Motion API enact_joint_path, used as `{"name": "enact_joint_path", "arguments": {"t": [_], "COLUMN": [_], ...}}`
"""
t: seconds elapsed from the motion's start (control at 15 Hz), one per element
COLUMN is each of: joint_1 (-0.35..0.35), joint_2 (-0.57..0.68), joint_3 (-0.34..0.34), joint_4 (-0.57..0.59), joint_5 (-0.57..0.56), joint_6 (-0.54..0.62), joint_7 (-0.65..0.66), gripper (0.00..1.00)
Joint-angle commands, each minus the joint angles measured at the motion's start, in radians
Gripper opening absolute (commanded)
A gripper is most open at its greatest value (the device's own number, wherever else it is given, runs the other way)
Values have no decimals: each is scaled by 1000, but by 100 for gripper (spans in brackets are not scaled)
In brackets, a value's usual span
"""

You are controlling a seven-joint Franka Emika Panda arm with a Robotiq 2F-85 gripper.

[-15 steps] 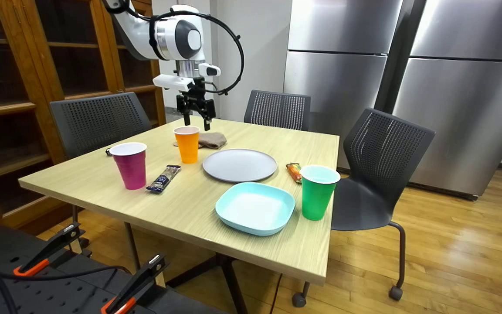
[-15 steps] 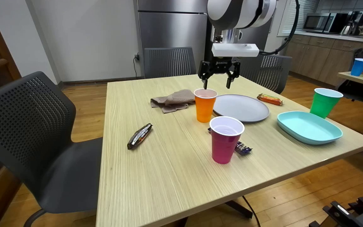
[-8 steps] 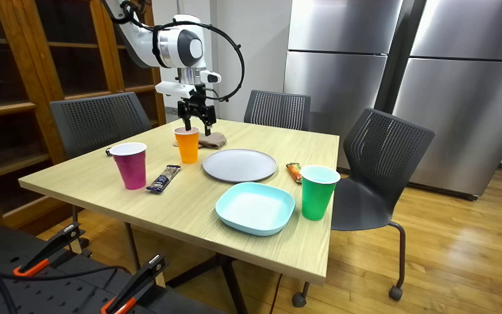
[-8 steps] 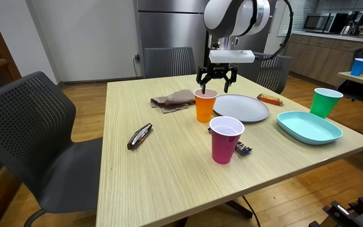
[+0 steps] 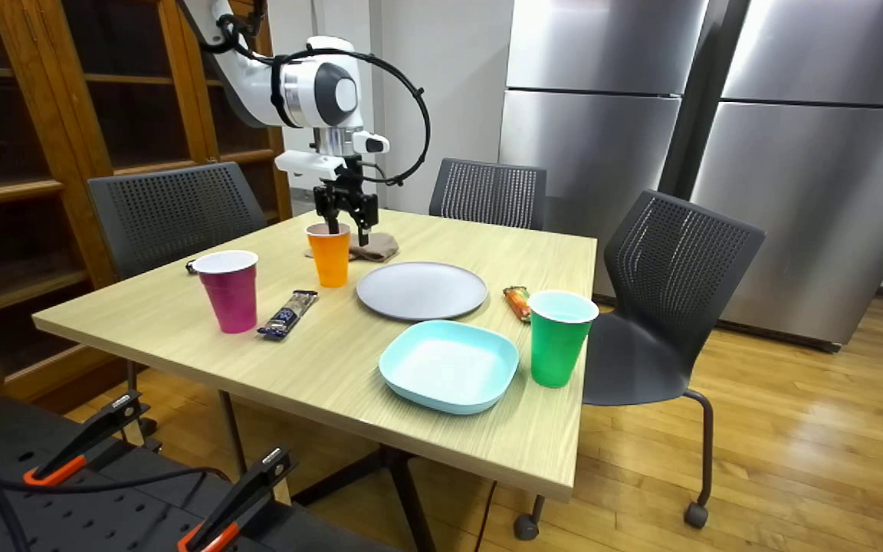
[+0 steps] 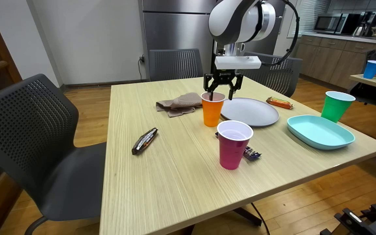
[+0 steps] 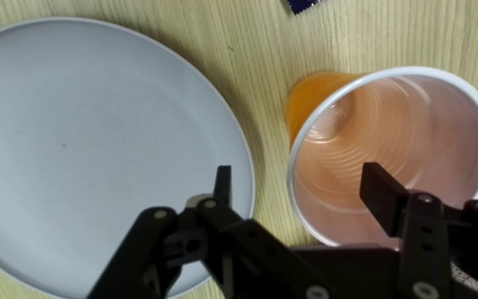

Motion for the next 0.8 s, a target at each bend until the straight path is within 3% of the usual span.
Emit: {"name": "enact_joint_path", "arguments": {"t": [0.0,0.33,0.47,0.73], "joint_1": [5,8,8,8], "joint_2": [16,15,15,13], "joint_3": [-1,0,1,4], "joint_4": [35,32,31,32], "joint_5": [-1,-2,-2,0], "joint_6": [-24,-25,-25,-26], "joint_7": [-24,-27,-29,-34], "gripper": [50,11,0,1]}}
